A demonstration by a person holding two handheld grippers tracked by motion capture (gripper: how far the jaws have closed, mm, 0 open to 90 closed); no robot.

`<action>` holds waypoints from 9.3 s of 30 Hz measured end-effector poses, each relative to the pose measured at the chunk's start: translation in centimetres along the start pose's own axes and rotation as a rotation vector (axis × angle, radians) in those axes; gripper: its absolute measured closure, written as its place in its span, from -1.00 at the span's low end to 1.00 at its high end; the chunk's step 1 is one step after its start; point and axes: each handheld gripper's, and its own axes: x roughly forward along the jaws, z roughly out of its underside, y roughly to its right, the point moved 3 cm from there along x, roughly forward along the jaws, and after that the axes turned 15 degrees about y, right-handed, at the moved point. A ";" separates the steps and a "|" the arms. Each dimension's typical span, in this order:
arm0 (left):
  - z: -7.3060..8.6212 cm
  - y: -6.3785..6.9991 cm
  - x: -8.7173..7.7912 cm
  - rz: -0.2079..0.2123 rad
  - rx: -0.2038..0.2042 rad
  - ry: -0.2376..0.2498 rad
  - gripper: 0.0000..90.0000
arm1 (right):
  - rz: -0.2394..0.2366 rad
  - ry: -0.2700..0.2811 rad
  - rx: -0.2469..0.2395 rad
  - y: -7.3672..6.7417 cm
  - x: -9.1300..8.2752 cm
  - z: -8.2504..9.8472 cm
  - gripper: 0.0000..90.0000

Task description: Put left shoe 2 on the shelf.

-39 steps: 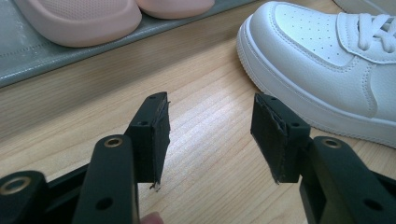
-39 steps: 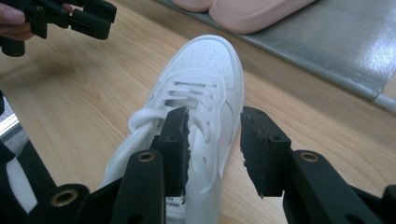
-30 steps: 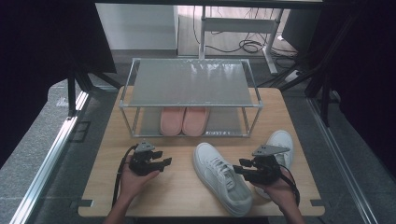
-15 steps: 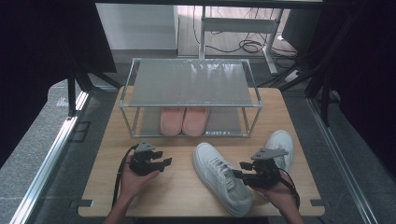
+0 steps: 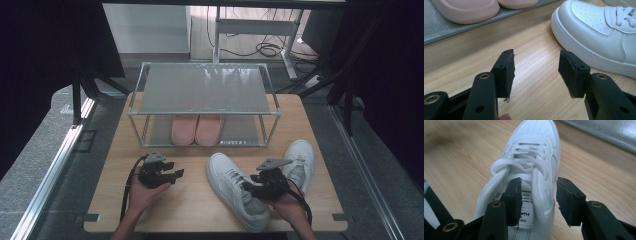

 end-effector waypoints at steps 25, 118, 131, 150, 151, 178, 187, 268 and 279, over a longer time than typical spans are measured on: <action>0.0 0.0 0.0 -0.001 -0.001 0.002 0.05 | 0.058 -0.053 0.007 0.2 1.6 0.7 0.76; 0.0 0.0 0.0 0.000 -0.004 -0.001 0.05 | -0.206 0.638 0.376 3.5 -5.1 -10.0 0.82; 0.1 -0.1 0.1 0.001 -0.006 -0.005 0.05 | -0.185 0.683 0.408 4.9 -3.8 -13.7 0.82; 0.2 0.0 0.3 0.013 -0.009 -0.002 0.05 | -0.104 0.678 0.449 6.8 0.9 -20.1 0.82; 0.2 0.0 0.4 0.015 -0.011 -0.003 0.05 | -0.100 0.678 0.450 6.8 1.2 -20.4 0.82; 0.3 0.0 0.6 0.026 -0.012 -0.004 0.05 | 0.015 0.618 0.492 6.5 8.1 -26.7 0.81; 0.3 0.1 0.6 0.034 -0.015 -0.001 0.05 | 0.060 0.600 0.497 6.8 10.4 -28.6 0.81; 0.3 0.1 0.6 0.022 0.004 -0.010 0.05 | 0.025 0.486 0.390 7.8 10.4 -20.3 1.00; 0.2 0.0 0.5 0.018 0.002 -0.004 0.05 | -0.001 0.485 0.414 7.1 11.2 -20.1 1.00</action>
